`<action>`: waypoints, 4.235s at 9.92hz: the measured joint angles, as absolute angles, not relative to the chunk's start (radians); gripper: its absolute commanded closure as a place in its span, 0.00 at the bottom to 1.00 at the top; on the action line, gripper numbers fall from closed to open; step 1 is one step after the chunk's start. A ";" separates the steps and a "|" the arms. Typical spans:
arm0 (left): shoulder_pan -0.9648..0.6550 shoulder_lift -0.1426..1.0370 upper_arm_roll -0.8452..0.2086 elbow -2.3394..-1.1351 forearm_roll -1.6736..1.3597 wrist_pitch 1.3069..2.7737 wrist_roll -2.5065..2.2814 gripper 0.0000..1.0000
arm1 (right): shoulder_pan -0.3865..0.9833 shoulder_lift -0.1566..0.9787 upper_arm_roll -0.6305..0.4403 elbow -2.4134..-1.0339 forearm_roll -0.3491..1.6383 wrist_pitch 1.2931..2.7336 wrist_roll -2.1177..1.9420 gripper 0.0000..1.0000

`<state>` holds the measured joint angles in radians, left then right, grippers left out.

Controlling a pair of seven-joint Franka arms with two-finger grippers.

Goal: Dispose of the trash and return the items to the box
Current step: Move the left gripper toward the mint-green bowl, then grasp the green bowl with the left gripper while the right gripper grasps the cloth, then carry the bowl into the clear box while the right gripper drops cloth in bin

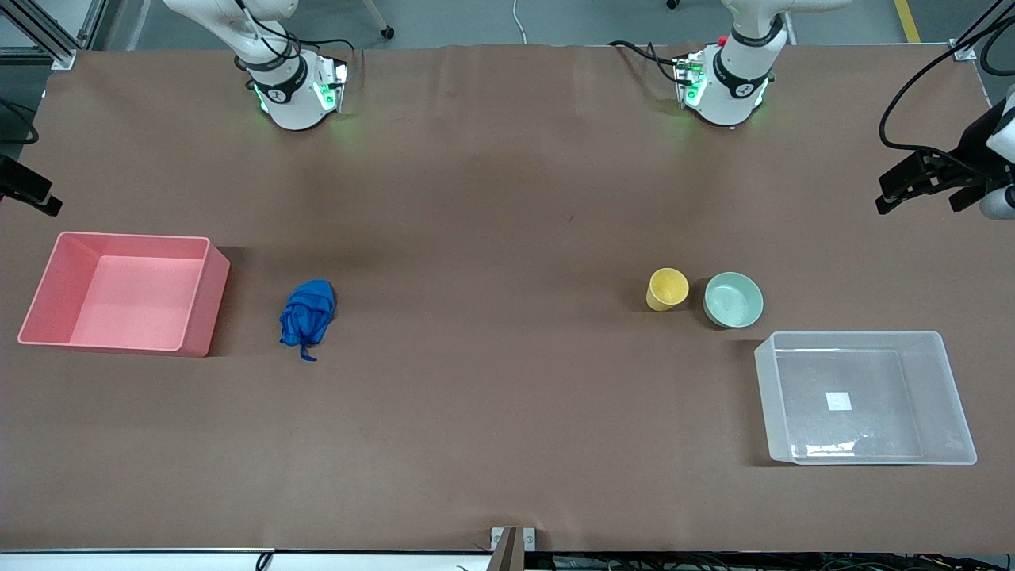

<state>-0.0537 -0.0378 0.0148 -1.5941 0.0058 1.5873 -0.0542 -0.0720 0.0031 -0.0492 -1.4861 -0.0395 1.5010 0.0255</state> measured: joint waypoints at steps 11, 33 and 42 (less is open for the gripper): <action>-0.063 0.013 0.010 -1.754 0.005 1.771 -0.050 0.00 | -0.072 0.004 -0.049 -1.486 -0.033 1.500 0.026 0.00; -0.064 0.186 0.002 -2.316 0.004 2.559 -0.050 1.00 | 0.242 0.438 -0.046 -2.166 -0.036 2.619 0.268 0.99; -0.032 0.479 0.168 -1.663 -0.201 2.272 0.222 1.00 | 0.096 0.238 -0.078 -1.674 -0.116 1.660 0.133 0.98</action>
